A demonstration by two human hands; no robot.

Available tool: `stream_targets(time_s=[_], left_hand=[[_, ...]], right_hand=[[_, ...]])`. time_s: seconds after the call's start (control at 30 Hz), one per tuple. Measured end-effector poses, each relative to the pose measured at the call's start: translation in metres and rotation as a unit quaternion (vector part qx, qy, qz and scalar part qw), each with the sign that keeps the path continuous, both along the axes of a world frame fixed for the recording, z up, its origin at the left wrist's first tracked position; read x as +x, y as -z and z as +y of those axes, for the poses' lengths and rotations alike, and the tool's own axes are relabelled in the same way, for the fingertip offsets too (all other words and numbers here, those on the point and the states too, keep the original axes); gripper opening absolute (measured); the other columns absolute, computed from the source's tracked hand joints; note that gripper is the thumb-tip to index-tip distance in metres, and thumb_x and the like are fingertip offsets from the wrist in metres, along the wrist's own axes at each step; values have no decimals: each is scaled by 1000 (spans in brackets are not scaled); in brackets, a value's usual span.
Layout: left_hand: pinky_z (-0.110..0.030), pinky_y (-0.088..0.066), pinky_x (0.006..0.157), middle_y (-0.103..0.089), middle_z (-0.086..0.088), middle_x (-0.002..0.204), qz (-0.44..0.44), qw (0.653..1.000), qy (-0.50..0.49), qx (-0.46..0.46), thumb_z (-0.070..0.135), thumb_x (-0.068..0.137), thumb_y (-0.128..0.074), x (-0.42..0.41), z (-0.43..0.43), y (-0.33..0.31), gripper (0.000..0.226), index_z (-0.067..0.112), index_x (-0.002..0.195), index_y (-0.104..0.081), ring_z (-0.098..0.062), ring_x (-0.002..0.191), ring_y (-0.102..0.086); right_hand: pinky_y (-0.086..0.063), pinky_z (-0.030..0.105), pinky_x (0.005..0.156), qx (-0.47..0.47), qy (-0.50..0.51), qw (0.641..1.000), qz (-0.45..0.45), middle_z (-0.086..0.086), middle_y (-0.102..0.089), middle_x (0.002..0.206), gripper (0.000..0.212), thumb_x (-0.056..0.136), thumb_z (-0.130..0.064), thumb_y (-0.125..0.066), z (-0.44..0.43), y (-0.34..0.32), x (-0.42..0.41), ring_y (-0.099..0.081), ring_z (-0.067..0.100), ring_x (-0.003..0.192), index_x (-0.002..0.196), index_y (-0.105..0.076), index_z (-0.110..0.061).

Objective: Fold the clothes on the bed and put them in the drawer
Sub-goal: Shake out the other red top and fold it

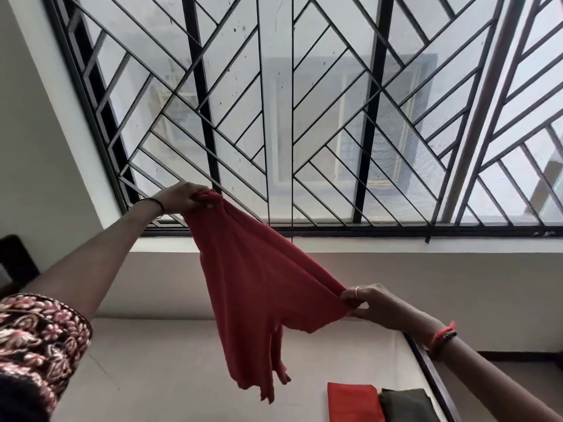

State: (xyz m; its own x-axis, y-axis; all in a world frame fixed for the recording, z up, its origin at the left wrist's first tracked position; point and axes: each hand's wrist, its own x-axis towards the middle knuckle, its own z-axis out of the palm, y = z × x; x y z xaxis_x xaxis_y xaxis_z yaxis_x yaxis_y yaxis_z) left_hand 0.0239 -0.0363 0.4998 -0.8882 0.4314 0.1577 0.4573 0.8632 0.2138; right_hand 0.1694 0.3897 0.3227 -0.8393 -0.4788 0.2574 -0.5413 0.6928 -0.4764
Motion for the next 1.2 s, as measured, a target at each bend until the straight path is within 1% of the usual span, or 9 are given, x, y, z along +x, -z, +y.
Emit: stream_targets(time_s=[0.2, 0.33, 0.43, 0.6, 0.7, 0.87, 1.0, 1.1, 1.2], left_hand=[[-44, -36, 97, -69, -1, 111, 108, 993, -40, 15, 49, 71, -37, 10, -2, 24, 59, 19, 114, -64, -21, 106, -62], [-41, -44, 75, -66, -19, 84, 117, 981, -70, 135, 42, 85, -46, 17, 6, 56, 47, 7, 113, -58, -34, 78, -64], [-38, -49, 65, -64, -13, 82, 48, 975, -46, 213, 23, 94, -57, 19, 10, 77, 21, 14, 112, -60, -23, 70, -59], [-11, -42, 53, -58, 4, 75, 8, 957, 22, 291, 7, 95, -54, 26, 31, 85, 24, 13, 115, -65, 7, 55, -50], [-24, -49, 62, -67, 7, 80, -83, 949, 67, 298, 13, 94, -57, 33, 40, 69, 33, 43, 103, -69, -4, 69, -57], [-17, -54, 69, -71, 4, 95, -349, 849, 132, 373, 48, 64, -81, 51, 45, 47, 50, 23, 106, -72, -6, 81, -65], [-15, -52, 56, -72, 4, 84, -367, 865, 103, 327, 60, 47, -84, 32, 52, 47, 70, 18, 101, -70, -4, 69, -65], [-16, -51, 54, -70, 2, 89, -341, 879, 45, 331, 53, 65, -78, 11, 55, 56, 54, 19, 105, -66, -4, 69, -65], [-19, -52, 51, -65, -5, 97, -294, 910, -21, 292, 27, 93, -58, -17, 60, 70, 25, 18, 116, -62, -12, 73, -63]], right_hand=[[-45, 4, 68, -48, 51, 991, 117, -5, -72, 85, 22, 81, -15, -65, 6, -16, -4, -62, -11, 78, 100, -73, -6], [-39, -2, 69, -133, 137, 969, 156, -25, -61, 84, 32, 81, -10, -56, 18, -26, -7, -55, -23, 73, 110, -69, -11], [-41, 6, 61, -133, 173, 958, 185, -10, -65, 78, 43, 86, -10, -53, 26, -35, -8, -59, -4, 66, 124, -55, -29], [-36, 26, 62, -84, 260, 950, 150, 1, -57, 74, 23, 91, 4, -53, 32, -25, -33, -62, 31, 68, 112, -60, -2], [-41, 31, 66, -43, 265, 955, 127, 4, -59, 77, 22, 93, 4, -48, 42, -8, -33, -62, 34, 75, 103, -62, -9], [-50, 41, 74, 1, 361, 932, 35, 9, -54, 90, 25, 94, -16, -54, 73, -13, -27, -57, 31, 85, 108, -67, -32], [-38, 17, 36, -281, 299, 898, -157, 5, -50, 51, 24, 98, -3, -43, 61, -22, -21, -46, 11, 39, 103, -61, -18], [-55, 23, 45, -489, 277, 782, -270, 16, -65, 57, 20, 100, 0, -35, 45, -4, -31, -65, 19, 46, 101, -55, -3], [-58, 24, 55, -560, 283, 726, -281, 19, -69, 64, 21, 100, 6, -31, 32, 20, -58, -70, 24, 59, 99, -52, 5]])
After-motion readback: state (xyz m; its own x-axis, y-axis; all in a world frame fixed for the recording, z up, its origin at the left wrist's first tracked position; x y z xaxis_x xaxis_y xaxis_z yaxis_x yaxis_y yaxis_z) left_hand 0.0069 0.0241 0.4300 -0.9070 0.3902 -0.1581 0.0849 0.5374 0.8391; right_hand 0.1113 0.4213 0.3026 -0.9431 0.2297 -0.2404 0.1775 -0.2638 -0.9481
